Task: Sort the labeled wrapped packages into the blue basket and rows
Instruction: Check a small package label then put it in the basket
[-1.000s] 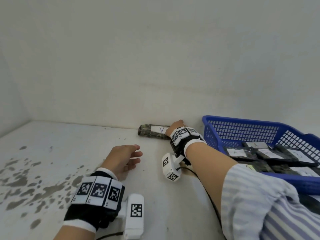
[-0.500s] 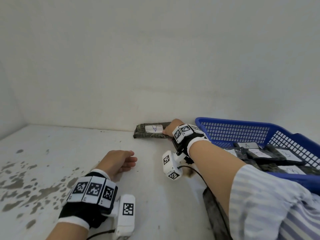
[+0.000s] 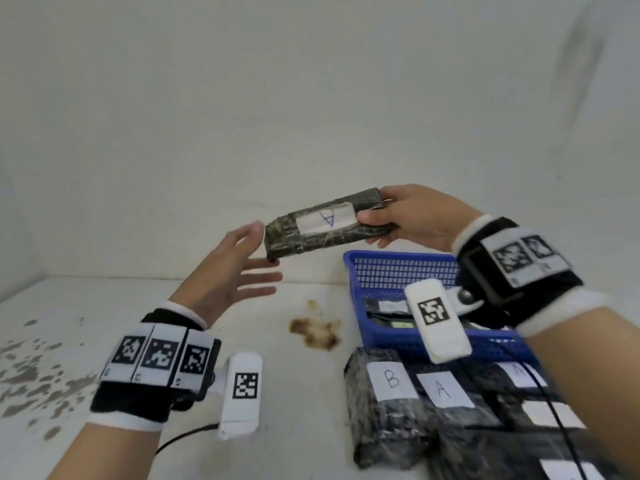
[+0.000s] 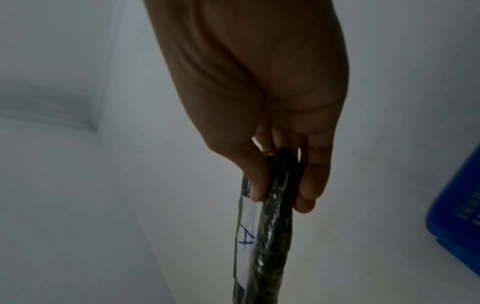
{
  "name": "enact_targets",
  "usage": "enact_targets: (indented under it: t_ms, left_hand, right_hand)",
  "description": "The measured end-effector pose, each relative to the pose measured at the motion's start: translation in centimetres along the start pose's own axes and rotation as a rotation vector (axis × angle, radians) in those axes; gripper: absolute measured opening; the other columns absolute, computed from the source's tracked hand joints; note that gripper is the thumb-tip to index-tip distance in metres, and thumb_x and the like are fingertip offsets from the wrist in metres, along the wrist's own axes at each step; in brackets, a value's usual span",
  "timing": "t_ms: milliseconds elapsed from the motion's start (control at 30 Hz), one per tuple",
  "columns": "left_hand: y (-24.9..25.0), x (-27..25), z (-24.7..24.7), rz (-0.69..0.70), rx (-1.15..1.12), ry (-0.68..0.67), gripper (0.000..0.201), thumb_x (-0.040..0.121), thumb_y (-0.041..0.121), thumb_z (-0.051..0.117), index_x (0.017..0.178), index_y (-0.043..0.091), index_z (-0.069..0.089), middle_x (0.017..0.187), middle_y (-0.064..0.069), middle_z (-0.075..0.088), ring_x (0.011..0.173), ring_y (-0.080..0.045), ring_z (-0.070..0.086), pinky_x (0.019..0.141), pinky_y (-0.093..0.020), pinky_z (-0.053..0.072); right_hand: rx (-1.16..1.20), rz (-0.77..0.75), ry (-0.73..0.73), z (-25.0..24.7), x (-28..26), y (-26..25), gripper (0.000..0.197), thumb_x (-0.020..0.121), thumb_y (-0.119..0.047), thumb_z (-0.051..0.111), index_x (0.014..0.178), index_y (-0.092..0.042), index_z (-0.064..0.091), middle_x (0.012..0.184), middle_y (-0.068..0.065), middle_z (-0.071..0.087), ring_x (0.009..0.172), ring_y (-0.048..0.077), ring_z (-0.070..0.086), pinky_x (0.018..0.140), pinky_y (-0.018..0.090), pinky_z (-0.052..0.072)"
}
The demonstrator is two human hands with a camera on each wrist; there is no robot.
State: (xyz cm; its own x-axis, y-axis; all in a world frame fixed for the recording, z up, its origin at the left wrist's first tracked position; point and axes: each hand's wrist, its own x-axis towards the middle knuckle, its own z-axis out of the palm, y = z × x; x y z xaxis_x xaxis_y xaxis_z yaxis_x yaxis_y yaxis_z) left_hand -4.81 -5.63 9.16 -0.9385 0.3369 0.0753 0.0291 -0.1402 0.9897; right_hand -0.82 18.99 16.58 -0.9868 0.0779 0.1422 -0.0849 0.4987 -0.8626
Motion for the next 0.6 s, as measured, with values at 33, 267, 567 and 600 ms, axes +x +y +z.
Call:
enact_targets:
  t_ms: [33,267,567,600]
  left_hand:
    - [0.9,-0.9,1.2,0.042,-0.011,-0.031,0.042,0.094,0.039,0.054,0.131,0.021,0.049,0.109,-0.020,0.069,0.093,-0.033,0.071,0.078,-0.041,0.060]
    - [3.6,-5.4,7.7,0.259,-0.024,-0.061,0.025,0.092,0.009,0.060,0.116,0.016,0.062,0.076,-0.002,0.071,0.065,-0.020,0.068,0.058,-0.023,0.056]
    - [3.9,-8.3,10.5,0.345,-0.016,-0.104,0.021,0.087,0.006,0.059,0.106,0.010,0.065,0.077,-0.006,0.070,0.061,-0.018,0.062,0.060,-0.020,0.054]
    - [3.9,-8.4,10.7,0.351,-0.001,-0.113,0.018,0.087,0.004,0.058,0.103,0.009,0.065,0.077,-0.006,0.070,0.060,-0.018,0.061,0.060,-0.020,0.054]
  right_hand:
    - [0.042,-0.035,0.017,-0.8,-1.9,0.0,0.025,0.096,-0.006,0.061,0.121,-0.003,0.061,0.101,0.013,0.071,0.072,0.018,0.067,0.060,0.022,0.054]
    - [0.247,-0.248,0.176,-4.2,-12.4,1.7,0.041,0.091,-0.014,0.070,0.125,-0.034,0.059,0.096,0.015,0.073,0.070,0.022,0.065,0.057,0.025,0.050]
    - [0.341,-0.396,0.237,-5.1,-15.4,4.1,0.040,0.084,-0.015,0.071,0.121,-0.029,0.065,0.096,0.008,0.072,0.067,0.019,0.062,0.060,0.023,0.051]
    - [0.318,-0.399,0.252,-5.2,-15.5,4.1,0.039,0.086,-0.013,0.071,0.120,-0.029,0.065,0.098,0.009,0.073,0.065,0.018,0.062,0.060,0.023,0.051]
